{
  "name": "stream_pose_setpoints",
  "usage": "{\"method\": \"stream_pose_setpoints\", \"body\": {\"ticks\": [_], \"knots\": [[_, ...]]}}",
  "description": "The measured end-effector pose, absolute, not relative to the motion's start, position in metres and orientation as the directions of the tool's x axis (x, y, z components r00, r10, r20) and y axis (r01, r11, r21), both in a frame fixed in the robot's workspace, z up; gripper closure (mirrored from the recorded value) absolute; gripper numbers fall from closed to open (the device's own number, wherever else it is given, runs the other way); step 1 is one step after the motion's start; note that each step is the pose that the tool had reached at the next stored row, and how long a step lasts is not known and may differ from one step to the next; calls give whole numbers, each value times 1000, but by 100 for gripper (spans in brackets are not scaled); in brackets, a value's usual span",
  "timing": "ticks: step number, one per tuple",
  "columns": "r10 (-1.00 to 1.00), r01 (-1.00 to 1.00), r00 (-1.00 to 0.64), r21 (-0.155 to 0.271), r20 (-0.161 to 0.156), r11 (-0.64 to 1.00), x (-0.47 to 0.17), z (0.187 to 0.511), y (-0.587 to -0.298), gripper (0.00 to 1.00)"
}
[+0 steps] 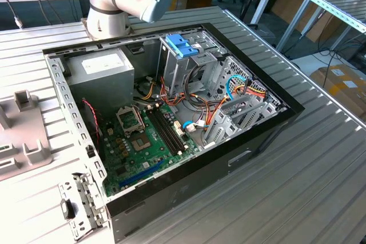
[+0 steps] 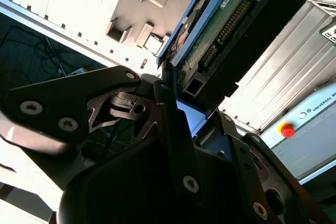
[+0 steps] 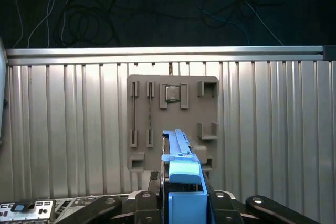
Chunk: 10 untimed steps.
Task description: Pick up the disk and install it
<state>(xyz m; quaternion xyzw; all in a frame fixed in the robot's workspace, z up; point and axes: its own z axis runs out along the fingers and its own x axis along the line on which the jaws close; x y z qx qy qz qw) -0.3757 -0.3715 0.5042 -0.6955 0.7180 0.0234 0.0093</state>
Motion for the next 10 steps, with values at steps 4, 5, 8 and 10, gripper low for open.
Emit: {"method": "stream_pose_setpoints", "body": {"ticks": [4, 5, 8, 10], "knots": [[-998, -999, -32, 21, -46, 31, -373, 504, -372, 63], [-998, -999, -32, 21, -46, 31, -372, 504, -372, 63], [-998, -999, -32, 21, -46, 31, -369, 504, -372, 63], [-998, -999, -32, 21, -46, 31, -367, 504, -372, 63]]}}
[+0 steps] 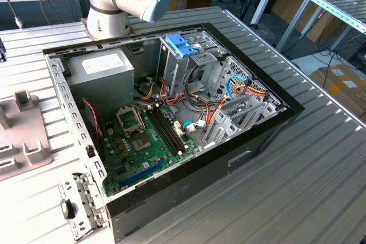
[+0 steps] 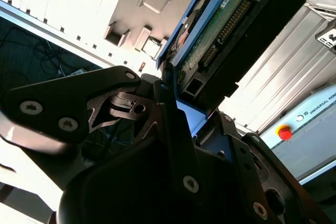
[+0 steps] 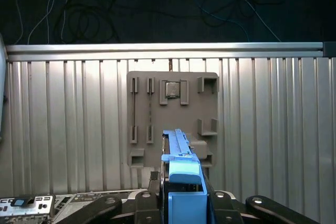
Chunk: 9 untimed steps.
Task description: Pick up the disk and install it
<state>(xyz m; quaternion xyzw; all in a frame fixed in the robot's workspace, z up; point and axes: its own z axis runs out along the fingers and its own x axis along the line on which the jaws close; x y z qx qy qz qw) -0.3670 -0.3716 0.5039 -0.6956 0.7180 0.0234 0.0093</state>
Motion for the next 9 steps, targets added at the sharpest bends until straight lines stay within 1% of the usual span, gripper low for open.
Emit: {"method": "stream_pose_setpoints", "body": {"ticks": [9], "knots": [[-998, -999, -32, 21, -46, 31, -359, 503, -372, 63]]}}
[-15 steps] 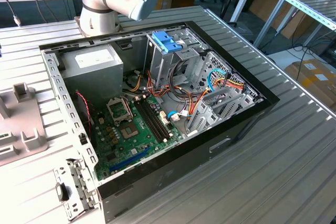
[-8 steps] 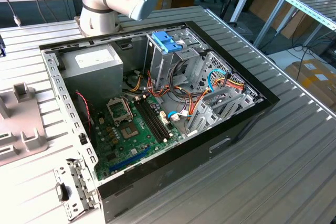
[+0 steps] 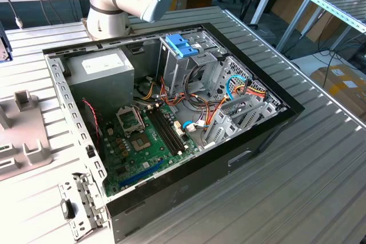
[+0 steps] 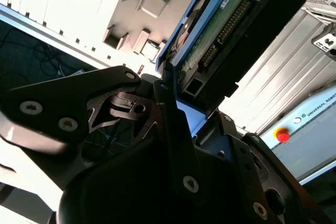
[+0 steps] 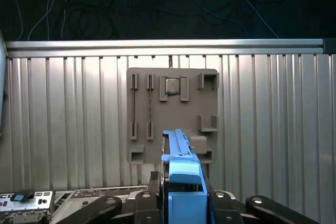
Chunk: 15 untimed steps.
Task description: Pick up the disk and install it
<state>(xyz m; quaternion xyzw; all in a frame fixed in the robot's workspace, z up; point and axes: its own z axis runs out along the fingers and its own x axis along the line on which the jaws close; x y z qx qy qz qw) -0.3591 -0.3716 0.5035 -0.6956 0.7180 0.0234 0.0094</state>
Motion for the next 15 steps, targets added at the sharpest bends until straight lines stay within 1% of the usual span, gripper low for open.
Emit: {"method": "stream_pose_setpoints", "body": {"ticks": [15], "knots": [[-998, -999, -32, 21, -46, 31, -346, 503, -372, 63]]}}
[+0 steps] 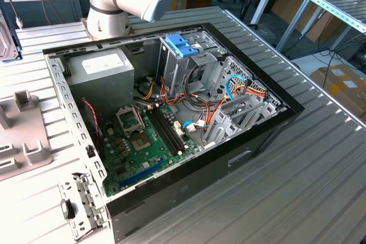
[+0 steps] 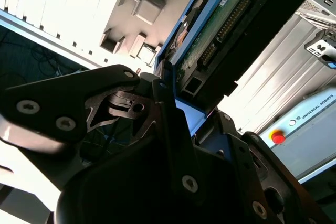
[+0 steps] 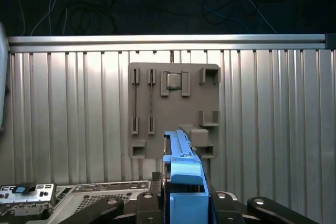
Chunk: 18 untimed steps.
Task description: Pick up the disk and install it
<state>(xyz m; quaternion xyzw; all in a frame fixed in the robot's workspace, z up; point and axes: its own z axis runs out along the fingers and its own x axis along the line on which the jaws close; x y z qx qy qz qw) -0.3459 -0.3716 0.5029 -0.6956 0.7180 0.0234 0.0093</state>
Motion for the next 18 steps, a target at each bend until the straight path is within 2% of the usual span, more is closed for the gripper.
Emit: {"method": "stream_pose_setpoints", "body": {"ticks": [18], "knots": [[-998, -999, -32, 21, -46, 31, -330, 502, -372, 63]]}}
